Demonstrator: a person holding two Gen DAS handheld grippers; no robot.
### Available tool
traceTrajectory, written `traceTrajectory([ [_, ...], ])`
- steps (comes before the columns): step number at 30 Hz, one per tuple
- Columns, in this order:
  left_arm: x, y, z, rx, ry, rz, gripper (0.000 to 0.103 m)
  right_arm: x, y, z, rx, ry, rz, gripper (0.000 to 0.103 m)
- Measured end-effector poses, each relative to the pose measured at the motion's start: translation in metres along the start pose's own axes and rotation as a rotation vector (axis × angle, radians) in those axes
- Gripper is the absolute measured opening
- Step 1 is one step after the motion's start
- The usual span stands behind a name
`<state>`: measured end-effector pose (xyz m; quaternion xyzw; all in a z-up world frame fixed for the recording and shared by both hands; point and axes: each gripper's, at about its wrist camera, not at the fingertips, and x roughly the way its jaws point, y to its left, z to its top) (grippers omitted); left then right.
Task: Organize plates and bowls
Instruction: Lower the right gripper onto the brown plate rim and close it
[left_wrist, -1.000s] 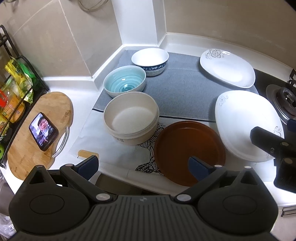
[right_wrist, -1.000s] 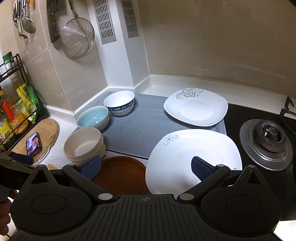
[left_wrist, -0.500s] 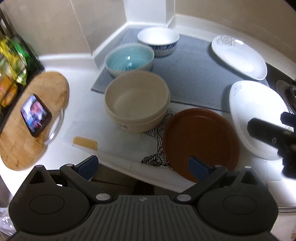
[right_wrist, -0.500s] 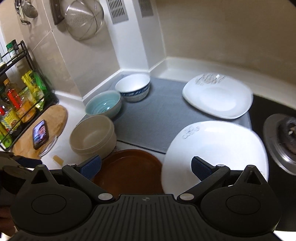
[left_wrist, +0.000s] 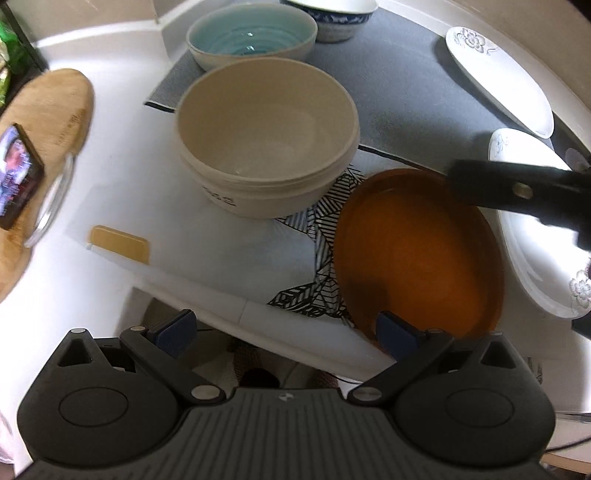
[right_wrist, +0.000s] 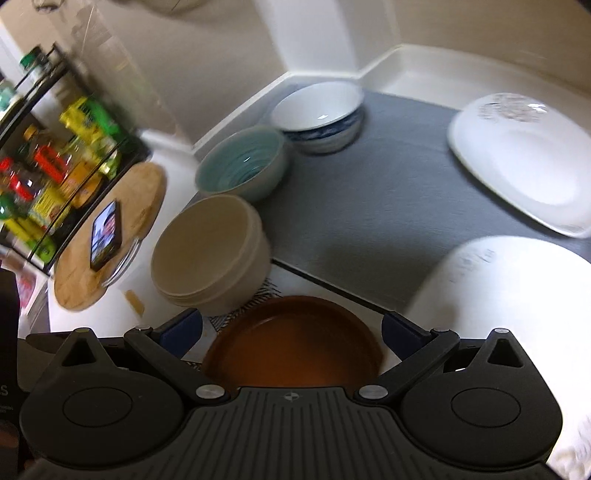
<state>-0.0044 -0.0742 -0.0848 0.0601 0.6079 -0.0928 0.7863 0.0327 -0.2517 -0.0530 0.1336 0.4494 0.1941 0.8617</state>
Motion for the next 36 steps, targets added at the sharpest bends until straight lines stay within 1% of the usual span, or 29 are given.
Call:
traceTrajectory([
  [3, 0.009, 0.000, 0.001, -0.004, 0.037, -0.032, 0.103, 0.019, 0.001, 0.011, -0.026, 0.050, -0.019, 0.103],
  [5, 0.012, 0.000, 0.000, -0.003, 0.047, -0.038, 0.103, 0.030, 0.001, 0.014, -0.029, 0.080, -0.040, 0.103],
  [8, 0.016, 0.004, -0.003, -0.014, 0.064, -0.054, 0.103, 0.044, 0.002, 0.014, -0.034, 0.118, -0.041, 0.103],
  [13, 0.021, 0.017, -0.008, -0.065, 0.086, -0.073, 0.103, 0.061, 0.005, 0.006, -0.032, 0.182, -0.061, 0.103],
  [14, 0.021, 0.019, -0.009, -0.073, 0.086, -0.072, 0.103, 0.061, 0.009, 0.004, -0.041, 0.177, -0.071, 0.103],
  [18, 0.019, 0.031, -0.016, -0.105, 0.087, -0.065, 0.103, 0.065, 0.024, -0.005, -0.048, 0.184, -0.045, 0.103],
  [22, 0.016, 0.053, -0.029, -0.186, 0.081, -0.086, 0.103, 0.064, 0.033, -0.010, -0.049, 0.185, -0.001, 0.103],
  [24, 0.014, 0.060, -0.035, -0.214, 0.080, -0.096, 0.103, 0.059, 0.030, -0.013, -0.037, 0.178, -0.017, 0.103],
  [27, 0.013, 0.061, -0.036, -0.218, 0.078, -0.112, 0.103, 0.052, 0.025, -0.022, -0.039, 0.178, -0.069, 0.103],
  [30, 0.014, 0.059, -0.038, -0.206, 0.085, -0.140, 0.103, 0.050, 0.027, -0.031, -0.078, 0.171, -0.072, 0.103],
  [32, 0.015, 0.055, -0.040, -0.190, 0.087, -0.140, 0.101, 0.050, 0.032, -0.036, -0.102, 0.162, -0.082, 0.103],
  [33, 0.016, 0.055, -0.037, -0.184, 0.082, -0.140, 0.100, 0.050, 0.034, -0.038, -0.109, 0.157, -0.067, 0.101],
  [34, 0.016, 0.057, -0.034, -0.181, 0.080, -0.142, 0.096, 0.048, 0.036, -0.040, -0.110, 0.146, -0.048, 0.094],
  [35, 0.016, 0.060, -0.035, -0.182, 0.078, -0.149, 0.088, 0.047, 0.038, -0.042, -0.112, 0.134, -0.039, 0.090],
  [36, 0.018, 0.063, -0.036, -0.193, 0.074, -0.161, 0.082, 0.046, 0.040, -0.043, -0.121, 0.123, -0.030, 0.081],
])
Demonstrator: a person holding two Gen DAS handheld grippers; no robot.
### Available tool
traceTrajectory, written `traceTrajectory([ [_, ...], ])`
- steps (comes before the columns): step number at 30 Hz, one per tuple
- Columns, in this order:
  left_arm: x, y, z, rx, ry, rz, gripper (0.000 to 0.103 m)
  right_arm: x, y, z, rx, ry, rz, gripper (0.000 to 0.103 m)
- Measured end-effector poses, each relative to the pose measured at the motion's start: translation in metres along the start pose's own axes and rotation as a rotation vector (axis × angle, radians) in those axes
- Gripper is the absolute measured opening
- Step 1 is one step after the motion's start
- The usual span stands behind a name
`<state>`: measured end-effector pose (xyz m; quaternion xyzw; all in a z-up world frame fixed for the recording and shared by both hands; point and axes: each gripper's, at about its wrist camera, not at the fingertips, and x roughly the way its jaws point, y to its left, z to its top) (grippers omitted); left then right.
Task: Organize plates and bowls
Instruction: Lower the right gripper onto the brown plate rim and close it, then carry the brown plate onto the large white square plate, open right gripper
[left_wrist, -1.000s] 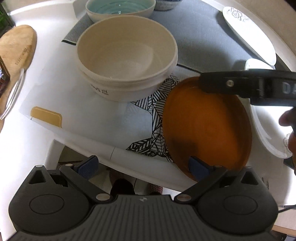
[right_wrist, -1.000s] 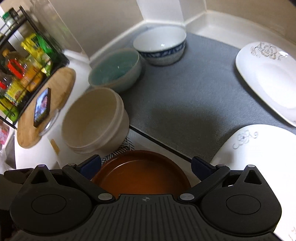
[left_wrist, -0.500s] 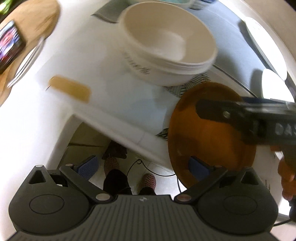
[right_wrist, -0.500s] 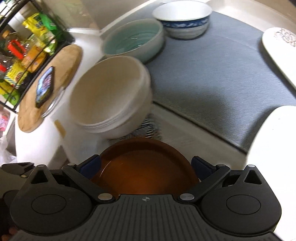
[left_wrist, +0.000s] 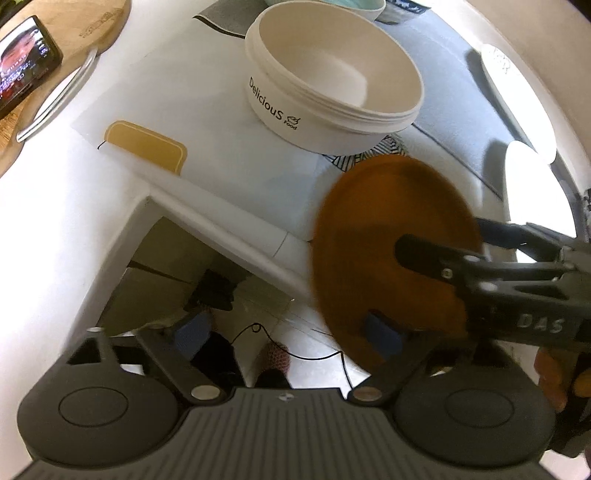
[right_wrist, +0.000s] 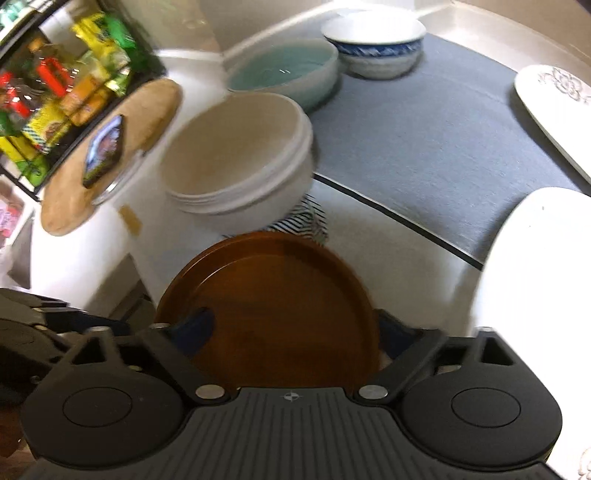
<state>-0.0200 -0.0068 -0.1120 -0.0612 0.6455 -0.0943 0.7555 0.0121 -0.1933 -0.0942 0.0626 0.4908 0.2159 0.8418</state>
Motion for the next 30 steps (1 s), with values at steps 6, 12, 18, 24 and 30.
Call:
traceTrajectory([
  [6, -0.014, 0.002, -0.004, -0.050, -0.019, -0.040, 0.019, -0.002, 0.000, -0.004, 0.007, -0.045, 0.041, 0.044],
  [12, -0.027, -0.007, -0.004, -0.027, -0.032, -0.008, 0.016, -0.010, 0.002, -0.004, 0.039, -0.064, 0.077, 0.039],
  [18, -0.046, -0.026, -0.001, 0.066, -0.058, -0.002, 0.016, -0.037, -0.002, -0.007, 0.070, -0.117, 0.088, 0.038],
  [24, -0.055, -0.077, 0.012, 0.235, -0.087, -0.059, 0.016, -0.082, -0.030, -0.018, 0.157, -0.206, 0.027, 0.038],
  [30, -0.029, -0.156, 0.035, 0.410, -0.040, -0.163, 0.016, -0.129, -0.079, -0.051, 0.290, -0.285, -0.123, 0.038],
])
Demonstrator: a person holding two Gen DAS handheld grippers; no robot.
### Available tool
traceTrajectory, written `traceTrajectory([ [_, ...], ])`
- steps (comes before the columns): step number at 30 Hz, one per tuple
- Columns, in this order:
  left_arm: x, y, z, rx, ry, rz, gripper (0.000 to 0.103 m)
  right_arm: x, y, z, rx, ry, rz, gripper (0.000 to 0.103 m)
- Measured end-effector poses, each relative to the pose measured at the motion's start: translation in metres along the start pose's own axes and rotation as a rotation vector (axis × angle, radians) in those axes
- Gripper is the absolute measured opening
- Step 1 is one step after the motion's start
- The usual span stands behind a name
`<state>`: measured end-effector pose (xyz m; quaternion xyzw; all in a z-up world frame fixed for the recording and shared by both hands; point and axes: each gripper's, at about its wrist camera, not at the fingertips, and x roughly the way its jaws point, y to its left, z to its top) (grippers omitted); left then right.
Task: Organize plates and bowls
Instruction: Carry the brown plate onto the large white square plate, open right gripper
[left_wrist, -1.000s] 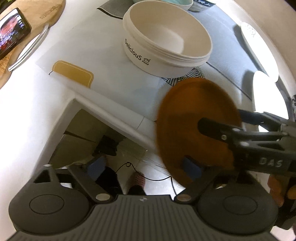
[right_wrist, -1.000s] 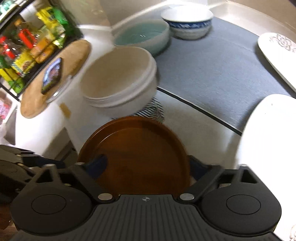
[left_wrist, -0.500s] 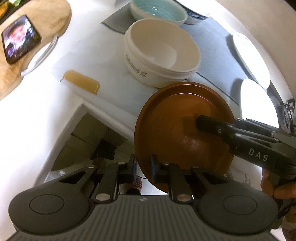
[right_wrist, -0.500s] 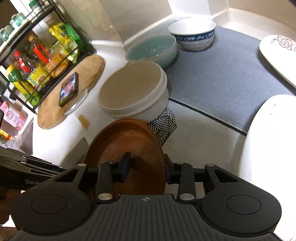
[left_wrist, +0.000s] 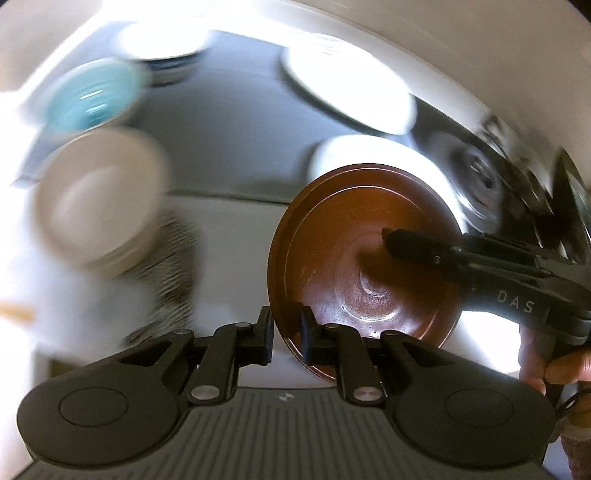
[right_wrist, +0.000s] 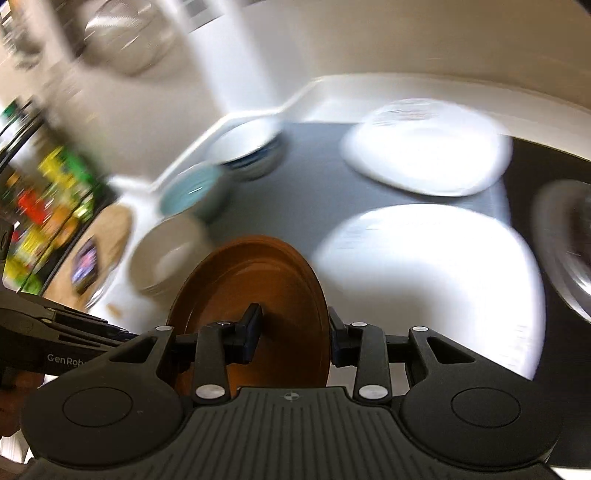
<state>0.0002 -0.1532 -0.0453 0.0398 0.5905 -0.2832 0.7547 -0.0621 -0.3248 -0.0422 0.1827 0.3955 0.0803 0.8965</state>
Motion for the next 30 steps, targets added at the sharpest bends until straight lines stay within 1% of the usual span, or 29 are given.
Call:
traceTrajectory([
  [2, 0.018, -0.020, 0.015, 0.054, 0.023, -0.024, 0.016, -0.010, -0.019, -0.005, 0.040, -0.017, -0.055, 0.038],
  [6, 0.054, -0.048, 0.037, 0.121, 0.056, -0.020, 0.016, -0.012, -0.048, -0.011, 0.087, -0.035, -0.132, 0.038],
  [8, 0.069, -0.055, 0.047, 0.136, 0.058, 0.012, 0.016, -0.006, -0.057, -0.012, 0.091, -0.041, -0.150, 0.037],
  [9, 0.071, -0.059, 0.050, 0.154, 0.045, 0.027, 0.016, -0.003, -0.061, -0.012, 0.094, -0.044, -0.159, 0.037],
  [10, 0.074, -0.061, 0.054, 0.165, 0.028, 0.052, 0.017, 0.001, -0.064, -0.011, 0.096, -0.049, -0.168, 0.034],
  [12, 0.074, -0.064, 0.059, 0.162, -0.013, 0.097, 0.033, 0.003, -0.069, -0.008, 0.090, -0.074, -0.205, 0.036],
  [13, 0.072, -0.065, 0.060, 0.159, -0.035, 0.110, 0.058, 0.003, -0.070, -0.003, 0.083, -0.089, -0.226, 0.038],
  [14, 0.070, -0.064, 0.062, 0.147, -0.058, 0.121, 0.080, 0.000, -0.070, -0.001, 0.072, -0.105, -0.248, 0.042],
  [15, 0.069, -0.063, 0.064, 0.136, -0.085, 0.126, 0.087, -0.003, -0.071, -0.001, 0.063, -0.119, -0.263, 0.054],
  [16, 0.067, -0.064, 0.062, 0.130, -0.105, 0.128, 0.090, -0.004, -0.074, 0.000, 0.059, -0.134, -0.278, 0.062],
  [17, 0.069, -0.062, 0.062, 0.125, -0.108, 0.126, 0.090, -0.005, -0.076, 0.002, 0.057, -0.148, -0.297, 0.066],
  [18, 0.072, -0.061, 0.061, 0.116, -0.097, 0.122, 0.090, -0.006, -0.078, 0.001, 0.058, -0.156, -0.315, 0.071],
  [19, 0.077, -0.058, 0.060, 0.099, -0.082, 0.116, 0.090, -0.005, -0.081, 0.002, 0.064, -0.151, -0.326, 0.075],
  [20, 0.080, -0.055, 0.058, 0.082, -0.066, 0.110, 0.090, -0.002, -0.085, 0.002, 0.074, -0.138, -0.330, 0.075],
  [24, 0.094, -0.049, 0.046, 0.047, -0.018, 0.073, 0.090, 0.018, -0.094, 0.005, 0.108, -0.080, -0.301, 0.077],
  [25, 0.096, -0.050, 0.043, 0.045, -0.013, 0.062, 0.090, 0.019, -0.094, 0.005, 0.111, -0.068, -0.288, 0.080],
  [28, 0.095, -0.050, 0.036, 0.054, -0.011, 0.034, 0.090, 0.022, -0.086, 0.005, 0.095, -0.057, -0.315, 0.084],
  [30, 0.092, -0.049, 0.032, 0.063, -0.016, 0.018, 0.090, 0.022, -0.080, 0.004, 0.094, -0.048, -0.312, 0.084],
])
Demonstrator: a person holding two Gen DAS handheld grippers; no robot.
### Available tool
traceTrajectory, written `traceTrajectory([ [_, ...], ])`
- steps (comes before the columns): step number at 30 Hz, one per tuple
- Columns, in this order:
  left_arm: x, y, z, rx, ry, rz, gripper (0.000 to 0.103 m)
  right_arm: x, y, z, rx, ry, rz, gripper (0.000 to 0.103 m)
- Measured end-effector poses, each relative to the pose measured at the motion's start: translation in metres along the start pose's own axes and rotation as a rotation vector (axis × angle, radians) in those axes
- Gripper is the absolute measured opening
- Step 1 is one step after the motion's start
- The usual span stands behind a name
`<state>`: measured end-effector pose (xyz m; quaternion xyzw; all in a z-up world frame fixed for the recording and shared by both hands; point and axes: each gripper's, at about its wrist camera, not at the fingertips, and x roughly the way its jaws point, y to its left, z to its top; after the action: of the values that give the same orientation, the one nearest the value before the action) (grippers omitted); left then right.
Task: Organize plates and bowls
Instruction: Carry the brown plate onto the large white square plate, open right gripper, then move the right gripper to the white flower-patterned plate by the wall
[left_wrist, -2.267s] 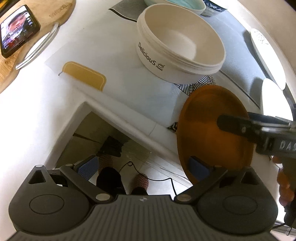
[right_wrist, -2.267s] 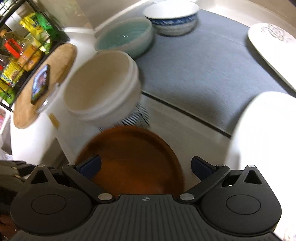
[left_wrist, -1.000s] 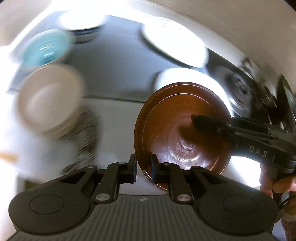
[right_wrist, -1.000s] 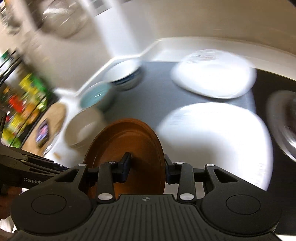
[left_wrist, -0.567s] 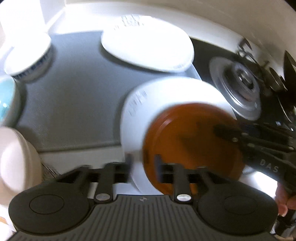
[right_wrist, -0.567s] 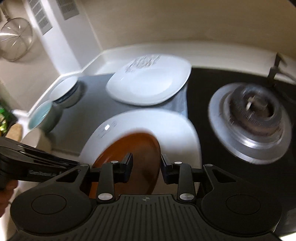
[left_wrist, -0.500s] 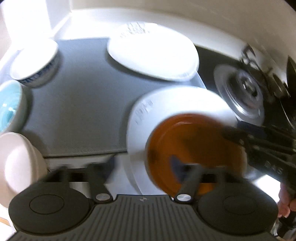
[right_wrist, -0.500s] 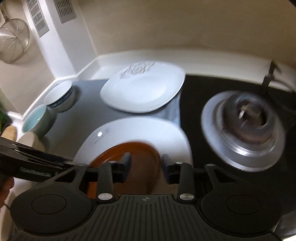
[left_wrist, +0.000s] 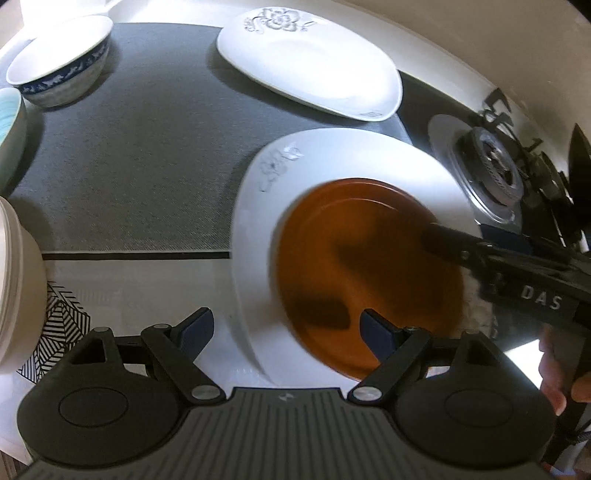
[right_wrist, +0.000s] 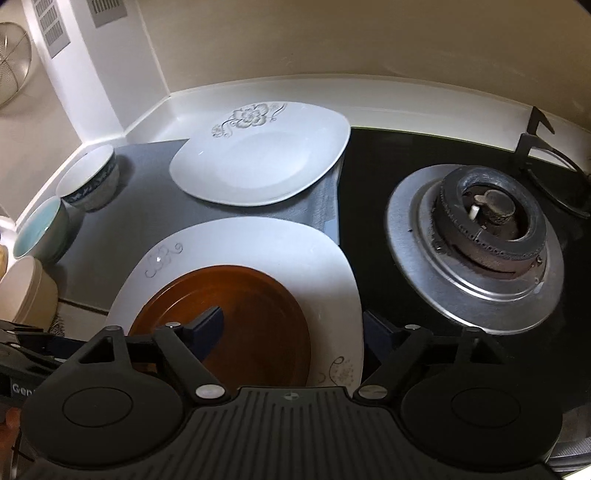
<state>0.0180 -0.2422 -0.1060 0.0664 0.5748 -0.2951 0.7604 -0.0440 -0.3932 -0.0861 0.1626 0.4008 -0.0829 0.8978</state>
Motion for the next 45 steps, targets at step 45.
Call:
traceTrajectory([
  [45, -0.168, -0.006, -0.091, -0.057, -0.305, 0.394, 0.103, -0.122, 0.060, -0.048, 0.009, -0.183, 0.167, 0.098],
])
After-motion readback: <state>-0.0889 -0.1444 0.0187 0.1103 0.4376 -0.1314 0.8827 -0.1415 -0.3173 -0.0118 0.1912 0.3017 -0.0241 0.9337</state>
